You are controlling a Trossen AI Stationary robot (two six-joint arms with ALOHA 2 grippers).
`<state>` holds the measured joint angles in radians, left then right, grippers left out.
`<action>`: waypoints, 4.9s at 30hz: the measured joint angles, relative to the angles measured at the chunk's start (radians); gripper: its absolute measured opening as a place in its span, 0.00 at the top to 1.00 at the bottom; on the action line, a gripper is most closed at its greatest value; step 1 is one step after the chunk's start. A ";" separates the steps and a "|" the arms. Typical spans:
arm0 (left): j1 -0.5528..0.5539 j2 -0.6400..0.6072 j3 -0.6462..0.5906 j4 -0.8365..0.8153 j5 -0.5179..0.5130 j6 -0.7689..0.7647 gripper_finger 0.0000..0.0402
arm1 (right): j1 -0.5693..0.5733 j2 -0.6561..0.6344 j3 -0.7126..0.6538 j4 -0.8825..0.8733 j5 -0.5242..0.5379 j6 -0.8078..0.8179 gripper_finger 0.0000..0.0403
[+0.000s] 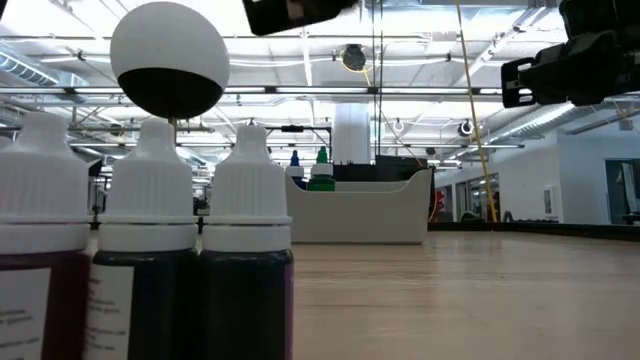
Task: Pick & Place food coloring
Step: Put the right small purple food coloring bottle into the gray bin, then put the left small purple food coloring bottle into the gray bin
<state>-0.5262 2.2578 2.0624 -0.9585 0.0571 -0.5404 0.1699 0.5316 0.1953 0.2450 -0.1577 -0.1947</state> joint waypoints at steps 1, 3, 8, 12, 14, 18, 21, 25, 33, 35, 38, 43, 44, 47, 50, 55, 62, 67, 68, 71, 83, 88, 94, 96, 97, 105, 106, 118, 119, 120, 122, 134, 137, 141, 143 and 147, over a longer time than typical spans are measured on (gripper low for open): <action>0.000 0.006 0.001 0.013 -0.012 0.004 0.74 | 0.000 -0.001 0.000 0.000 0.000 0.000 1.00; -0.005 0.012 0.001 0.025 -0.019 0.013 0.66 | 0.000 -0.001 0.000 0.004 0.000 0.000 1.00; -0.029 0.033 -0.006 0.010 -0.018 0.009 0.53 | 0.000 -0.002 0.000 0.007 0.000 -0.002 1.00; -0.043 0.042 -0.011 0.018 -0.014 0.006 0.47 | 0.000 -0.005 0.000 0.020 0.000 -0.001 1.00; -0.049 0.043 -0.011 0.026 -0.025 0.009 0.45 | 0.000 -0.007 0.001 0.021 0.001 -0.001 1.00; -0.059 0.065 -0.012 0.017 -0.037 0.007 0.43 | 0.000 -0.006 0.001 0.028 0.001 -0.001 1.00; -0.060 0.085 -0.012 0.029 -0.030 0.008 0.43 | 0.000 -0.005 0.001 0.027 0.002 0.008 1.00; -0.054 0.106 -0.012 0.042 -0.007 0.017 0.43 | 0.000 -0.005 0.001 0.022 0.002 0.010 1.00; -0.039 0.104 -0.012 0.043 0.021 0.025 0.43 | 0.000 -0.005 0.001 0.019 0.003 0.006 1.00; -0.039 0.104 -0.012 0.044 0.021 0.035 0.43 | 0.000 -0.005 0.001 0.019 0.003 0.004 1.00; -0.039 0.104 -0.012 0.043 0.021 0.038 0.43 | 0.000 -0.005 0.001 0.019 0.003 0.004 1.00; -0.039 0.104 -0.012 0.043 0.021 0.038 0.51 | 0.000 -0.005 0.001 0.019 0.003 0.010 1.00; -0.039 0.104 -0.012 0.043 0.020 0.038 0.53 | 0.000 -0.005 0.001 0.019 0.003 0.010 1.00; -0.039 0.104 -0.012 0.043 0.012 0.048 0.58 | 0.000 -0.005 0.001 0.019 0.003 0.010 1.00; -0.039 0.104 -0.012 0.044 0.011 0.059 0.63 | 0.000 -0.005 0.001 0.019 0.003 0.010 1.00; -0.039 0.104 -0.012 0.044 0.001 0.069 0.69 | 0.000 -0.005 0.001 0.019 0.003 0.011 1.00; -0.045 0.104 -0.012 0.043 0.001 0.068 0.76 | 0.000 -0.005 0.001 0.019 0.003 0.011 1.00; -0.046 0.104 -0.012 0.039 -0.005 0.068 0.81 | 0.000 -0.005 0.001 0.019 0.003 0.011 1.00; -0.046 0.103 -0.012 0.038 -0.006 0.068 0.83 | 0.000 -0.005 0.001 0.019 0.003 0.010 1.00; -0.045 0.103 -0.012 0.037 -0.011 0.074 0.88 | 0.000 -0.005 0.001 0.019 0.003 0.010 1.00; -0.043 0.099 -0.010 0.036 -0.032 0.127 0.99 | 0.000 -0.005 0.001 0.019 0.003 0.010 1.00; -0.043 0.099 -0.010 0.036 -0.031 0.139 0.99 | 0.000 -0.005 0.001 0.019 0.003 0.010 1.00; -0.032 0.099 0.016 0.007 -0.038 0.180 0.99 | 0.000 -0.005 0.001 0.019 0.003 0.010 1.00; -0.025 0.100 0.049 -0.010 -0.048 0.202 0.99 | 0.000 -0.005 0.001 0.019 0.003 0.010 1.00; -0.022 0.099 0.065 -0.020 -0.061 0.214 0.99 | 0.000 -0.005 0.001 0.019 0.003 0.010 1.00; 0.018 0.096 0.201 -0.149 -0.119 0.308 0.99 | 0.000 -0.005 0.001 0.019 0.003 0.010 1.00; 0.027 0.096 0.213 -0.167 -0.125 0.319 0.99 | 0.000 -0.005 0.001 0.019 0.003 0.010 1.00; 0.217 0.082 0.292 -0.297 -0.200 0.537 0.99 | 0.000 -0.005 0.001 0.019 0.003 0.009 1.00; 0.242 0.079 0.292 -0.299 -0.202 0.542 0.99 | 0.000 -0.005 0.001 0.015 0.003 0.008 1.00; 0.265 0.075 0.292 -0.300 -0.195 0.538 0.99 | 0.000 -0.005 0.001 0.011 0.003 0.008 1.00; 0.301 0.071 0.294 -0.301 -0.140 0.534 0.98 | 0.000 -0.005 0.001 -0.003 0.003 -0.001 1.00; 0.264 0.073 0.222 -0.309 0.044 0.537 0.79 | 0.000 -0.005 0.001 -0.026 0.004 -0.035 1.00; 0.205 0.073 0.217 -0.334 0.076 0.488 0.69 | 0.000 -0.005 0.001 -0.027 0.004 -0.035 1.00; 0.103 0.073 0.218 -0.333 0.085 0.371 0.56 | 0.000 -0.005 0.001 -0.027 0.004 -0.035 1.00; 0.052 0.073 0.218 -0.328 0.085 0.310 0.50 | 0.000 -0.005 0.001 -0.027 0.004 -0.034 1.00; -0.031 0.073 0.218 -0.262 0.013 0.210 0.44 | 0.000 -0.005 0.001 -0.027 0.004 -0.023 1.00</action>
<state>-0.5571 2.3310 2.2803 -1.2204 0.0702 -0.3308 0.1699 0.5266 0.1963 0.2184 -0.1537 -0.2180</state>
